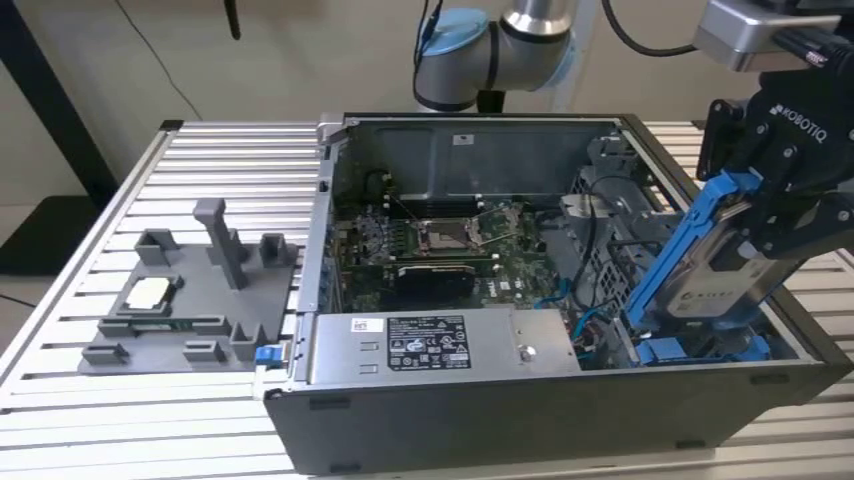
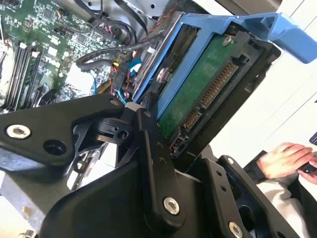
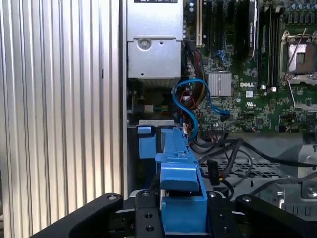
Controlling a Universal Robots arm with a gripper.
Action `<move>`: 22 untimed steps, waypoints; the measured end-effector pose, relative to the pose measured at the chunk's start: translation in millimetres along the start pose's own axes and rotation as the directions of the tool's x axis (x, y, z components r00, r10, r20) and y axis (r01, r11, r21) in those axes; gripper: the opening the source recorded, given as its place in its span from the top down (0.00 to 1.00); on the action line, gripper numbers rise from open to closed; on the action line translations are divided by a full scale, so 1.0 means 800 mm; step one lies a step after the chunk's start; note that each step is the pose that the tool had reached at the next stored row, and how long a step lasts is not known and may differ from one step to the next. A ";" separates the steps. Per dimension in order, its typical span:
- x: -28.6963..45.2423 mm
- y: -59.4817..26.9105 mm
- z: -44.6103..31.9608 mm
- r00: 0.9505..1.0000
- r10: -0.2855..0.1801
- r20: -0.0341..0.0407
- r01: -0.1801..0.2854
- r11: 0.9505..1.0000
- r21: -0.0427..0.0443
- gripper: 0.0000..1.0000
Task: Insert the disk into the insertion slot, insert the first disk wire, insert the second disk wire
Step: 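Insert the disk into the insertion slot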
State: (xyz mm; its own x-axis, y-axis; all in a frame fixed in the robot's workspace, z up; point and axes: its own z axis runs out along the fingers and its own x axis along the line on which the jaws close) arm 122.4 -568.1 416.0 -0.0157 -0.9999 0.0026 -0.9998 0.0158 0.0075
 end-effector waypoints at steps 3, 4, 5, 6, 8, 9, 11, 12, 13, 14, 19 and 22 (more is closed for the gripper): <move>0.0003 0.000 0.0041 1.000 0.000 0.000 0.000 1.000 0.000 0.67; 0.0006 0.000 0.0051 1.000 0.000 0.000 0.000 1.000 0.000 0.67; 0.0010 0.000 0.0058 1.000 0.000 0.000 0.000 1.000 0.000 0.67; 0.0016 0.000 0.0065 1.000 0.000 0.000 0.000 1.000 0.000 0.67; 0.0028 0.000 0.0079 1.000 0.000 0.000 0.000 1.000 0.000 0.67; 0.0035 0.000 0.0089 1.000 0.000 0.000 0.000 1.000 0.000 0.67; 0.0041 0.000 0.0119 1.000 0.000 0.000 0.000 1.000 0.000 0.67; 0.0041 0.000 0.0140 1.000 0.000 0.000 0.000 1.000 0.000 0.67; 0.0041 0.000 0.0164 1.000 0.000 0.000 0.000 1.000 0.000 0.67; 0.0041 0.000 0.0185 1.000 0.000 0.000 0.000 1.000 0.000 0.67; 0.0041 0.000 0.0288 1.000 0.000 0.000 0.000 1.000 0.000 0.67; 0.0041 0.000 0.0349 1.000 0.000 0.000 0.000 1.000 0.000 0.67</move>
State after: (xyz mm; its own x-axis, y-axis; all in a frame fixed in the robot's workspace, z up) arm 122.5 -571.5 388.1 -0.0159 -0.9999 0.0026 -0.9998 0.0159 0.0075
